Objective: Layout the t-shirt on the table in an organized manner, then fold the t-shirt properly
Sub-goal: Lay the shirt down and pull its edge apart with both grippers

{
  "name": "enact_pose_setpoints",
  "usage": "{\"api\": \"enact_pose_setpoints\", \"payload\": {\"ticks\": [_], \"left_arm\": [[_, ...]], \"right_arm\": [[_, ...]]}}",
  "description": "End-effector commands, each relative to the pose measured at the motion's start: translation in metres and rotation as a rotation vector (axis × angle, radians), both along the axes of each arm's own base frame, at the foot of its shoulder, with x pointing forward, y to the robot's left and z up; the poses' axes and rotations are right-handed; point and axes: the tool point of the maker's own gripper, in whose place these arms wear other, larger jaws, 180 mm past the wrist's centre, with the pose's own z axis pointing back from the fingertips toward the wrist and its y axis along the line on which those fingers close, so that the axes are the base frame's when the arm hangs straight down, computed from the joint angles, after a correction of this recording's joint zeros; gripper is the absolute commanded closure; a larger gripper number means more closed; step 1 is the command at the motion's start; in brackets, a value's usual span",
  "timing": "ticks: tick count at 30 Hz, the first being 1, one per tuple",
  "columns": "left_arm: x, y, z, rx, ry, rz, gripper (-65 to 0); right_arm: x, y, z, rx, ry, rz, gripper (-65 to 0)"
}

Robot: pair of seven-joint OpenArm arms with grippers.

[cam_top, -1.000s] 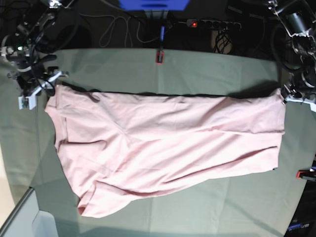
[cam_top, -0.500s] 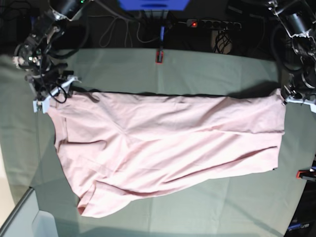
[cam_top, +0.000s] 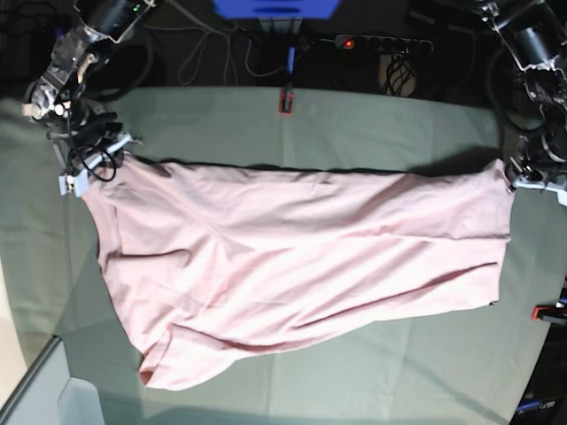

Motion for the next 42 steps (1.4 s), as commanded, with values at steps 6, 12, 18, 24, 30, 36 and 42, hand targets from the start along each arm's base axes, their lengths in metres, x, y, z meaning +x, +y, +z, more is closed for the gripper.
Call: {"api": "enact_pose_setpoints", "payload": {"ticks": [6, 12, 18, 24, 30, 36, 42], "left_arm": [[0.011, 0.01, 0.016, 0.031, -0.046, -0.002, -0.1], [0.012, 0.012, 0.019, 0.032, -0.05, -0.002, -0.1], [0.007, 0.012, 0.016, 0.03, -0.034, -0.004, -0.1], [-0.026, 0.028, 0.019, 0.075, -0.021, 0.034, -0.1], [-0.054, 0.053, 0.038, 0.127, -0.054, 0.126, -0.1], [-0.068, 0.049, 0.029, 0.109, -0.03, 0.143, -0.1], [-0.078, 0.041, 0.02, 0.09, -0.009, 0.146, -0.1]], "right_arm": [[-0.003, -0.024, 0.013, -0.071, -0.009, 0.004, 0.0], [-0.001, -0.049, 0.058, -0.209, -0.082, 0.007, 0.0], [-0.011, -0.051, 0.074, -0.264, -0.092, 0.025, 0.0], [-0.012, -0.052, 0.072, -0.265, -0.084, 0.028, 0.0], [-0.012, -0.052, 0.073, -0.269, -0.086, 0.03, 0.0], [-0.033, -0.054, 0.064, -0.273, -0.036, 0.033, 0.0], [-0.065, -0.051, 0.051, -0.263, 0.032, 0.045, 0.0]]}}
